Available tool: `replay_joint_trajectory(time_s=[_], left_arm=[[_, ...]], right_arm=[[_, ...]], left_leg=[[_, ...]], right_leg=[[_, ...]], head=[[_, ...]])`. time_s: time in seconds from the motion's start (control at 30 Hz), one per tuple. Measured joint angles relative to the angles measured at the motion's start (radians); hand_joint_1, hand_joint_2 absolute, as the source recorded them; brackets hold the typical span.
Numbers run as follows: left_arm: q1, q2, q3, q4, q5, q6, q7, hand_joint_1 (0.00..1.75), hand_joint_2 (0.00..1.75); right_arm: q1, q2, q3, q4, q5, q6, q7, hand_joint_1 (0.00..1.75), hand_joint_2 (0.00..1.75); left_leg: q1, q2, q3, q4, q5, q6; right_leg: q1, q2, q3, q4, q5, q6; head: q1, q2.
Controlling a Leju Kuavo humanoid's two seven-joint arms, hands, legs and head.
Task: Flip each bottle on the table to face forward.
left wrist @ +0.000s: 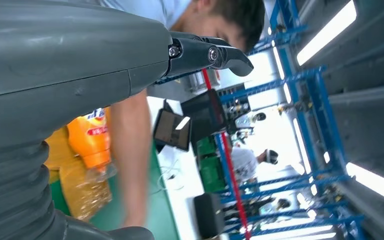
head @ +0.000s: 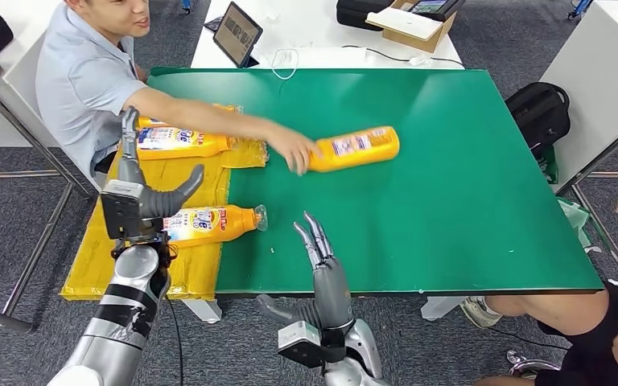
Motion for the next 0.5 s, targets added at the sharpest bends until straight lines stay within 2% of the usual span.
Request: replay_joint_trajectory(time_s=[0.2,0.33,0.5], left_arm=[[0.052,-0.005,0.022,-0.069,-0.005,0.094,-0.001,0.0,1.75],[0.076,-0.01,0.025,-0.095,0.001,0.112,0.009,0.0,1.75],[0.09,-0.019,0.022,-0.119,-0.007,0.128,0.05,0.0,1.75]], right_arm=[[-0.051,-0.056,-0.109,0.065,0.231,0.015,0.094,0.0,1.75],[-0.094,-0.082,-0.173,0.119,0.307,0.013,0.125,0.0,1.75],[-0.17,-0.103,-0.201,0.212,0.413,0.039,0.177,0.0,1.75]], left_leg=[[0.0,0.0,0.0,0.0,0.0,0.0],[0.0,0.0,0.0,0.0,0.0,0.0],[0.0,0.0,0.0,0.0,0.0,0.0]], right_leg=[[0.0,0.0,0.0,0.0,0.0,0.0],[0.0,0.0,0.0,0.0,0.0,0.0],[0.0,0.0,0.0,0.0,0.0,0.0]], head=[[0.0,0.0],[0.0,0.0],[0.0,0.0]])
